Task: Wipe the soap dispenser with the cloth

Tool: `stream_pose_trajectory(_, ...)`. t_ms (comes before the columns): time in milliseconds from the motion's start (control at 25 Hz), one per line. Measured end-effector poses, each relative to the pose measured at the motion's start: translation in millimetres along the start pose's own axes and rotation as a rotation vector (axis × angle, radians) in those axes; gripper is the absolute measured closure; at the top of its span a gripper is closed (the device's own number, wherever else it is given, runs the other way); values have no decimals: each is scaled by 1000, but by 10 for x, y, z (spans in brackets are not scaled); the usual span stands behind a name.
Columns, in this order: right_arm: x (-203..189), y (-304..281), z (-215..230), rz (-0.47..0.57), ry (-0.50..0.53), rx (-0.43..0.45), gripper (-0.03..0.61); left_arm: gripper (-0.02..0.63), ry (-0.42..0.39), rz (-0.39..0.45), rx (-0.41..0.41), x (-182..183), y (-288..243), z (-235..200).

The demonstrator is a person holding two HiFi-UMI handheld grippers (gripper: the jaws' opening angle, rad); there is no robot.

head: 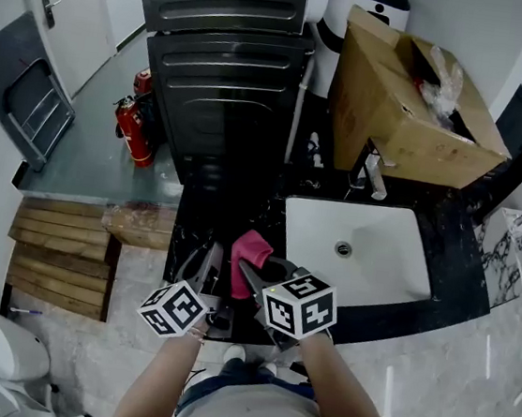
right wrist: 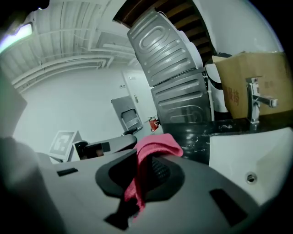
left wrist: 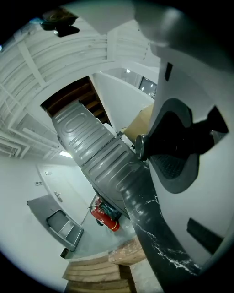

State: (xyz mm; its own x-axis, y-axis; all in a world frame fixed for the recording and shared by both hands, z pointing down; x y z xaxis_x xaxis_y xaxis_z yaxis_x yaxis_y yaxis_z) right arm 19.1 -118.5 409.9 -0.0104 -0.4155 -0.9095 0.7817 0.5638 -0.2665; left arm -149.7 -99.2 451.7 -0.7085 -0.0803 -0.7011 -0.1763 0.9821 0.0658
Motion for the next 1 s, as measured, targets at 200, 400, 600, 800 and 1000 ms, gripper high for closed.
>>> stream_pose_trajectory(200,-243,173,228,-49,-46,-85,531,512,-6,-5,-11,2,-1,4)
stream_pose_trajectory(400,-329,246,338,-71,-83,-132,531,512,-100,-29,-47,0,-20,89)
stream_pose_trajectory(600,-111,181,204,34,-121,-52,531,511,-152,-46,-43,8,-10,94)
stream_pose_trajectory(800,73,-13,90,50,-68,-8,531,511,-172,-53,-40,-6,-1,107)
stream_pose_trajectory(1000,59,-116,185,66,-132,-18,531,511,-142,-38,-21,23,48,43)
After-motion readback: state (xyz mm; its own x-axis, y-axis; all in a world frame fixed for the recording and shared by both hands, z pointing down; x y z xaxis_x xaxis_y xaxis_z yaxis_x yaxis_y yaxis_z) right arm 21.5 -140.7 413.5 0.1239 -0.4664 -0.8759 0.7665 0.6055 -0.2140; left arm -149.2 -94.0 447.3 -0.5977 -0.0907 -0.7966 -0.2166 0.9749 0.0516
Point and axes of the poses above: the fingertips, and each gripper's own axes: y backward along the fingers, z to its right, x out of its top, the point moved 9 cm from there along y, backward along the fingers, and after that the axes turned 9 degrees about z, right-handed, at the moved point
